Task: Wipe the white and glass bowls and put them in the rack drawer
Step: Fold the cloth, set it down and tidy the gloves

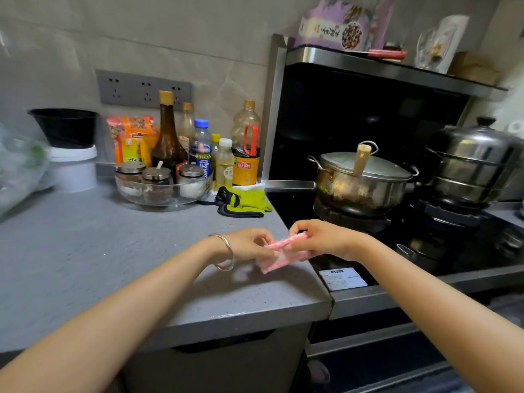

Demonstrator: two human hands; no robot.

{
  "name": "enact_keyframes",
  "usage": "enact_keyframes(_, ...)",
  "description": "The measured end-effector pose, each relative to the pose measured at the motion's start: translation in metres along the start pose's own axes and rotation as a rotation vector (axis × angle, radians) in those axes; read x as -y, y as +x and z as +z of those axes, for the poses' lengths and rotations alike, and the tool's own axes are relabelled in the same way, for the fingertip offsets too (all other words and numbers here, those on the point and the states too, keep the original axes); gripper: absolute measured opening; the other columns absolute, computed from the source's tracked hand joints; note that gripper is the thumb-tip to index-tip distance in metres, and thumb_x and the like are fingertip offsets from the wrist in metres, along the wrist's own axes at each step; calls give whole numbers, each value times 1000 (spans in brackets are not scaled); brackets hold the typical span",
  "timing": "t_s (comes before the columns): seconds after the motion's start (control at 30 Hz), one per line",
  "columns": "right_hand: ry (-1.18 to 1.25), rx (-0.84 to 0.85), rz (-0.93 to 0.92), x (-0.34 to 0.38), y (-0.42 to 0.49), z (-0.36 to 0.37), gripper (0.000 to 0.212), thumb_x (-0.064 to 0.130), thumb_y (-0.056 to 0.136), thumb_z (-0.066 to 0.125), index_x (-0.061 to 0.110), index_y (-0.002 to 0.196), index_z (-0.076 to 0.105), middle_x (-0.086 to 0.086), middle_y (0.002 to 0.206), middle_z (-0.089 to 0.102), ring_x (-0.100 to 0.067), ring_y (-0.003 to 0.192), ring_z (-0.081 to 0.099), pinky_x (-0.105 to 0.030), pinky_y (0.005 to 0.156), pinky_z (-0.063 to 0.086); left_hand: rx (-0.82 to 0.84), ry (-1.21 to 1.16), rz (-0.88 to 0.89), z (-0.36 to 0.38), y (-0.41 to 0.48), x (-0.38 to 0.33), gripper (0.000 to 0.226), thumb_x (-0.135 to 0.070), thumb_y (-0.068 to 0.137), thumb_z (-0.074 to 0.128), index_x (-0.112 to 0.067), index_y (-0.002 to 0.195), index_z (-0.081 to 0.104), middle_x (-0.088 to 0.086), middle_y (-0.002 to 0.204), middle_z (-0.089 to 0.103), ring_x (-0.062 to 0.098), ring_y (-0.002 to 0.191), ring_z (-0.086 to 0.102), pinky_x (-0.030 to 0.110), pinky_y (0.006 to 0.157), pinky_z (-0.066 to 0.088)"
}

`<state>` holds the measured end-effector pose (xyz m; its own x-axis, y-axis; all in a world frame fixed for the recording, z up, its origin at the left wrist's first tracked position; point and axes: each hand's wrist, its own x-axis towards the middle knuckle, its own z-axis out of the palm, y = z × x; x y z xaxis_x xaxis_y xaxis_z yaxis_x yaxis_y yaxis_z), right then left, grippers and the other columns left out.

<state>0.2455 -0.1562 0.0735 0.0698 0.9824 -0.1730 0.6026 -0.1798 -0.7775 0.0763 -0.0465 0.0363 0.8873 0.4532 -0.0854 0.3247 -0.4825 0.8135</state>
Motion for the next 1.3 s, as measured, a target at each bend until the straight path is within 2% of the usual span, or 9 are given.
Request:
enact_keyframes(0.1,154,25,-33,30,-4,7,16,9,88,66,6,98,53,-9,92,62,-17,84,63,-23,72,55,5,-330,-40,-13,-30,-2,2,-13,94,57,-15,96,56,3,84,63,10,75,63,25,76,54)
enact_keyframes(0.17,217,38,-54,51,0,11,16,11,87,67,8,98,56,-6,93,66,-14,84,65,-23,72,54,3,-500,-44,-29,-50,-1,13,-15,95,56,-10,107,56,7,92,66,15,82,68,26,74,57)
enact_keyframes(0.3,344,54,-82,88,25,26,13,10,86,67,12,99,62,-2,89,68,-10,81,65,-21,70,54,-201,-544,-37,-69,-79,10,22,-18,89,62,-6,107,60,9,90,69,17,79,69,27,74,58)
enact_keyframes(0.43,515,114,-60,108,83,57,15,4,88,64,6,102,64,-5,89,68,-10,78,66,-20,68,56,-402,-604,-95,-105,-98,47,6,-11,88,64,-9,92,61,5,72,68,12,62,66,23,67,58)
enact_keyframes(0.67,755,166,59,152,211,158,15,-6,88,59,9,88,62,-7,81,64,-9,61,65,-19,58,57,-739,-813,-376,-193,-144,145,24,-2,89,62,-3,113,63,2,78,72,5,60,68,17,55,55)
enact_keyframes(0.97,958,-179,303,207,332,248,17,-11,82,66,0,95,64,-4,69,59,-14,60,53,-14,46,51,-1023,-859,-571,-297,-139,217,32,8,88,59,13,119,56,-5,49,65,0,43,61,10,46,50)
enact_keyframes(1.07,862,-296,398,203,352,267,20,-10,77,69,-7,97,68,-2,65,61,-20,66,57,-26,63,56,-1053,-794,-636,-297,-125,237,34,12,87,57,16,120,53,-10,39,58,-4,35,54,7,43,45)
enact_keyframes(1.17,862,-302,464,196,358,275,14,-10,76,70,2,82,71,-5,69,64,-22,69,60,-36,76,57,-1085,-758,-659,-296,-116,251,36,15,86,56,17,121,53,4,64,65,-5,34,52,6,43,44)
enact_keyframes(1.3,951,-237,458,190,356,270,27,-13,80,65,-10,107,65,-8,81,64,-15,63,56,-13,50,51,-1118,-741,-662,-294,-114,257,35,15,88,54,15,122,53,25,108,60,-6,34,52,5,44,44)
